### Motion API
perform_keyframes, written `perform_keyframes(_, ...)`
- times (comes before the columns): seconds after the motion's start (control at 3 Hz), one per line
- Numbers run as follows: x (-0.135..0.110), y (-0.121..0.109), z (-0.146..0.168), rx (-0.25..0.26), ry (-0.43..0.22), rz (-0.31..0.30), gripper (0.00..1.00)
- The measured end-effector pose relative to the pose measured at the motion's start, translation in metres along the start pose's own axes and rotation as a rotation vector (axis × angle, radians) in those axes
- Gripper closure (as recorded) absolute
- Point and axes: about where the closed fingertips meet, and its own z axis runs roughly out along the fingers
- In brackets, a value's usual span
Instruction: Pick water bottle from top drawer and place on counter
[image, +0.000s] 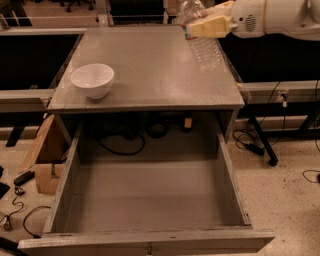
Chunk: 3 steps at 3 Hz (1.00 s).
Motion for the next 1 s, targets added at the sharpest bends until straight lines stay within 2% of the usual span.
perform_keyframes(0.33, -0.009, -0.008, 0.031, 0.057, -0.071, -0.007, 1.0)
perform_keyframes(0.67, -0.003, -0.007, 0.07, 0.1, -0.161, -0.006, 1.0)
perform_keyframes(1.0, -0.009, -0.01, 0.099, 0.17, -0.271, -0.034, 1.0)
